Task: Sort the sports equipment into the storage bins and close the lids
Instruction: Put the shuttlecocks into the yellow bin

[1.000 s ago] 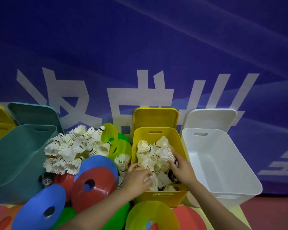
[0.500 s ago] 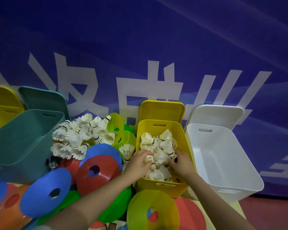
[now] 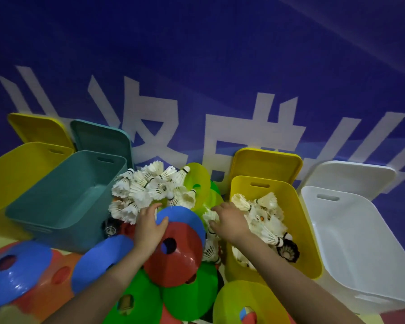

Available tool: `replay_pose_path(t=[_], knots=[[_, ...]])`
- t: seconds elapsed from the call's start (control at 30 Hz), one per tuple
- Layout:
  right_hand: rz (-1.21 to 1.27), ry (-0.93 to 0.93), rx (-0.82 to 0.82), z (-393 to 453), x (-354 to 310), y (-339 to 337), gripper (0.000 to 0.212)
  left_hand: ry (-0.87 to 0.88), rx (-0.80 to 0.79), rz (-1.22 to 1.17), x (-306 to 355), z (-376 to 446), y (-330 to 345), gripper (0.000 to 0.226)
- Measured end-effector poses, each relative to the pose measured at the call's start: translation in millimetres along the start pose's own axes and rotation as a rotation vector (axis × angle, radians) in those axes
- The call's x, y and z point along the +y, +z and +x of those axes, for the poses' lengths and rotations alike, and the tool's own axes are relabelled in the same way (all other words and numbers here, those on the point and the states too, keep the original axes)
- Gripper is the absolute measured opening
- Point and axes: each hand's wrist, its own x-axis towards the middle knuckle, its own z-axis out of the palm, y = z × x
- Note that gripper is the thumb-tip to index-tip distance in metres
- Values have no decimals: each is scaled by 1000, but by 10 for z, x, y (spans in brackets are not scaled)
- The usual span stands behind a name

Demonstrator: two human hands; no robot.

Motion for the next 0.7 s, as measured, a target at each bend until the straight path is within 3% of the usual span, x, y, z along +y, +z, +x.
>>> replay_pose_path(t=[0.13,0.27,0.4,0.53,0.7], knots=[[-350,-2,-180,370,-34,175,63,-97,-104,91,-387,192,-130,63],[-505,43,-413,594,-21,343,91,-26,-212,218,-619,350,-104,74],[-470,87,-550,717,-135,457,85,48,-225,337,-723,461,-125,72],[-405,152,-551,772,-219,448,69,208,-211,444,-826,580,-221,64],[-230,263,-382,668,-220,224,58,225,-254,217,-898,573,-349,61]])
